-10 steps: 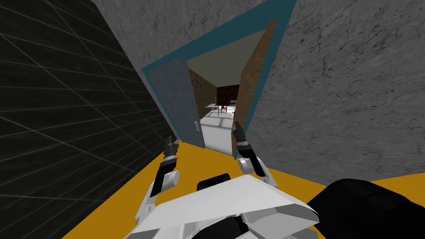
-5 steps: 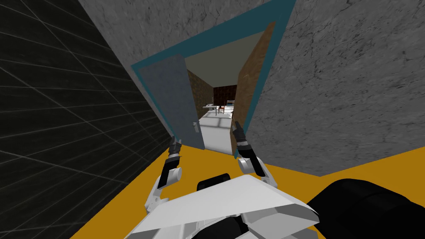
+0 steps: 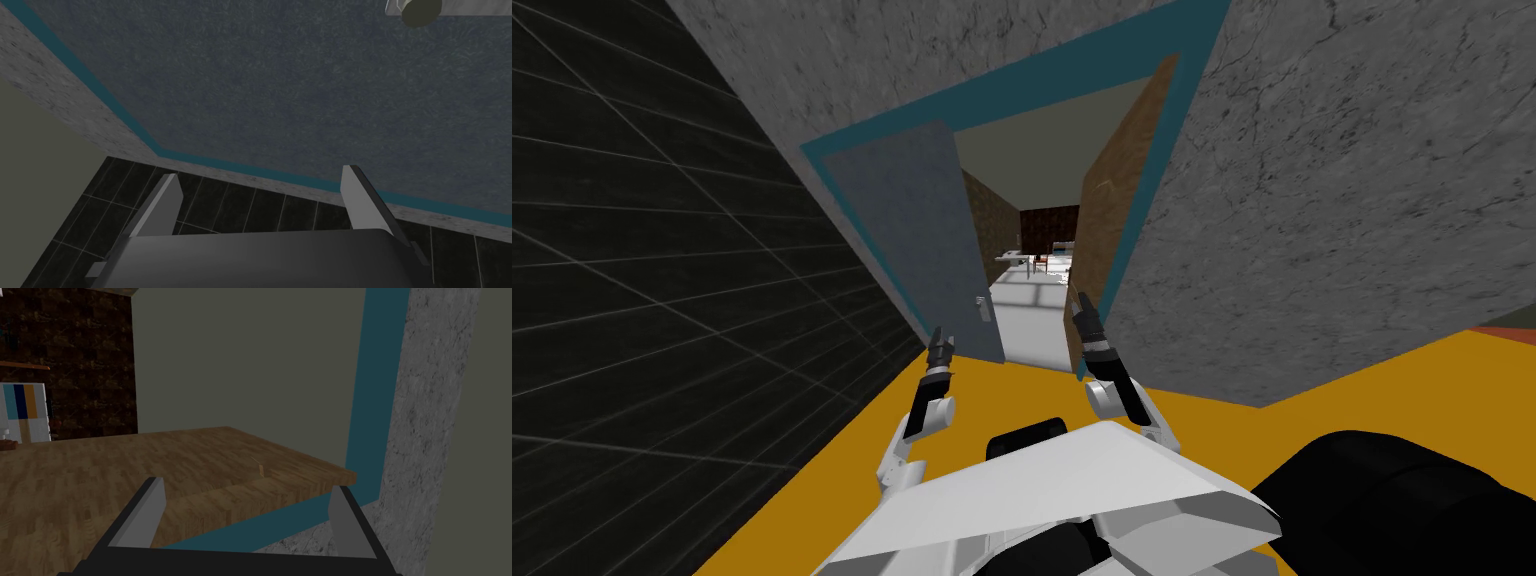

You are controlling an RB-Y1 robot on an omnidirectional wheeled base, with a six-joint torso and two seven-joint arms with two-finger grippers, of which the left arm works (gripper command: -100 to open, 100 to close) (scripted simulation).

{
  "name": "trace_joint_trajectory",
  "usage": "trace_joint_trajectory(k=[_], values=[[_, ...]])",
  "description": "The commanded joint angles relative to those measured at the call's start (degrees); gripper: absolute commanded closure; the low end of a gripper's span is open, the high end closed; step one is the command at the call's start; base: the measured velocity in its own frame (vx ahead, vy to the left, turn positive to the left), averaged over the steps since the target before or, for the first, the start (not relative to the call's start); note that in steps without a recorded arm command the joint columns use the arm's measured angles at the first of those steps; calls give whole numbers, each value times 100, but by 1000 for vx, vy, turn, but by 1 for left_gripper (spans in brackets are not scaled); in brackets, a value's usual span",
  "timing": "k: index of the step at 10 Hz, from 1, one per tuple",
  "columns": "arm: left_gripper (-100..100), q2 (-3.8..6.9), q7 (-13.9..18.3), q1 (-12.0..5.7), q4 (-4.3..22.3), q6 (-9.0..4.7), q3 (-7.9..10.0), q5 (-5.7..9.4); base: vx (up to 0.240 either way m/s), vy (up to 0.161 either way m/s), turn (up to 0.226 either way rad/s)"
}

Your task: Push the door open

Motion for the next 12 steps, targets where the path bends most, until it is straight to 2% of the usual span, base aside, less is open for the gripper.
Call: trace_joint_trajectory(k=[1, 7, 8, 12], values=[[-100, -7, -46, -164, 264, 0, -1, -13, 51, 92, -156], [-100, -43, -197, -784, 1265, 6, -1, -56, 50, 130, -147], [-100, -43, -197, -784, 1274, 6, -1, -56, 37, 85, -43], [-100, -87, -292, -1178, 1915, 9, -1, -83, 27, 101, -128]])
